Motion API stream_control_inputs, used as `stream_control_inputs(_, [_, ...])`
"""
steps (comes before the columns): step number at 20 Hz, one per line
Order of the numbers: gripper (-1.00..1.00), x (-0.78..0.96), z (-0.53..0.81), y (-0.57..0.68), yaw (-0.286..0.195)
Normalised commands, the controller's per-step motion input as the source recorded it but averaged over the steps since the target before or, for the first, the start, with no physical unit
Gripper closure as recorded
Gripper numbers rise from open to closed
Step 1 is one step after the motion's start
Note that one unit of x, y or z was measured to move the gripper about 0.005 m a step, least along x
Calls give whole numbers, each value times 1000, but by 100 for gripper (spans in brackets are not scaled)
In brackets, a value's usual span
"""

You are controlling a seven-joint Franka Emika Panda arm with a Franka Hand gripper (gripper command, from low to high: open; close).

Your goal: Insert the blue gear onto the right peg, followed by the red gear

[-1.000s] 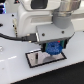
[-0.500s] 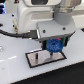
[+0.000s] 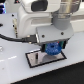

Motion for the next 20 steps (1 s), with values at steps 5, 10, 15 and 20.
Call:
stream_control_inputs(5, [100, 175, -251, 10, 0])
stream_control_inputs(10, [100, 103, -209, 10, 0])
stream_control_inputs(15, [-100, 24, -27, 63, 0])
stream_control_inputs(20, [-100, -3, 40, 88, 0])
